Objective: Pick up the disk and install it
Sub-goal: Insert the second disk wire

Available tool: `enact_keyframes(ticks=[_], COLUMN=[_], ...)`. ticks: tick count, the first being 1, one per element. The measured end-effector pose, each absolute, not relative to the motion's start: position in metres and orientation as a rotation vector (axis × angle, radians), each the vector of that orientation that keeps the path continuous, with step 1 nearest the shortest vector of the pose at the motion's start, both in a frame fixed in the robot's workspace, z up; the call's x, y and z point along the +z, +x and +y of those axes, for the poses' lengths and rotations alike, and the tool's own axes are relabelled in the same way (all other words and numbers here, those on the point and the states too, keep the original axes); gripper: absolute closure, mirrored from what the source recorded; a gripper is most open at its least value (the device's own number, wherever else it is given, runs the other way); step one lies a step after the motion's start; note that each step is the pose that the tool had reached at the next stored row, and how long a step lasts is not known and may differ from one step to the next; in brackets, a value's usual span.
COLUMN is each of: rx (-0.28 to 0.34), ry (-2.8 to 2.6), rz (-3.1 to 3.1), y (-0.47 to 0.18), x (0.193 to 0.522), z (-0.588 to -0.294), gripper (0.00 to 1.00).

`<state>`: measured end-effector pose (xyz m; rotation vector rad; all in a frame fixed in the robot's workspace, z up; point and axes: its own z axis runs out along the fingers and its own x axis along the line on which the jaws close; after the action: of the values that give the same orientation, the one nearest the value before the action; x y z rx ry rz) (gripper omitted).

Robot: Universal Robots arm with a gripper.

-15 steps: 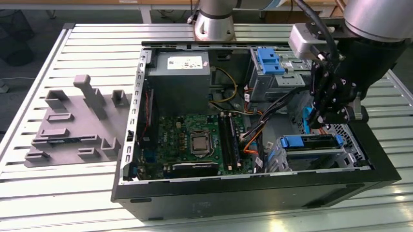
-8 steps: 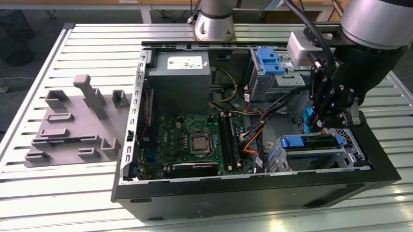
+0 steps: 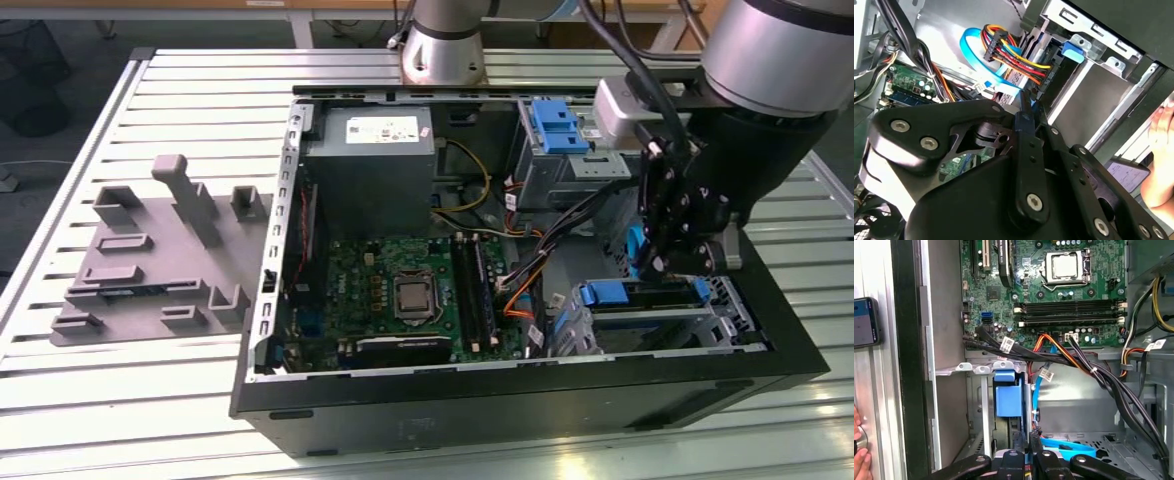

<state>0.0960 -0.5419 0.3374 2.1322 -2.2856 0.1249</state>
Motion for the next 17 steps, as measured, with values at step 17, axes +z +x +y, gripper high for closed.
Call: enact_keyframes(ticks=[17], rx=[0.111], ry=[2.140], rz=[-2.291], y=[0.0960], x=[0.3332], z=[-0.5470], gripper=[0.84])
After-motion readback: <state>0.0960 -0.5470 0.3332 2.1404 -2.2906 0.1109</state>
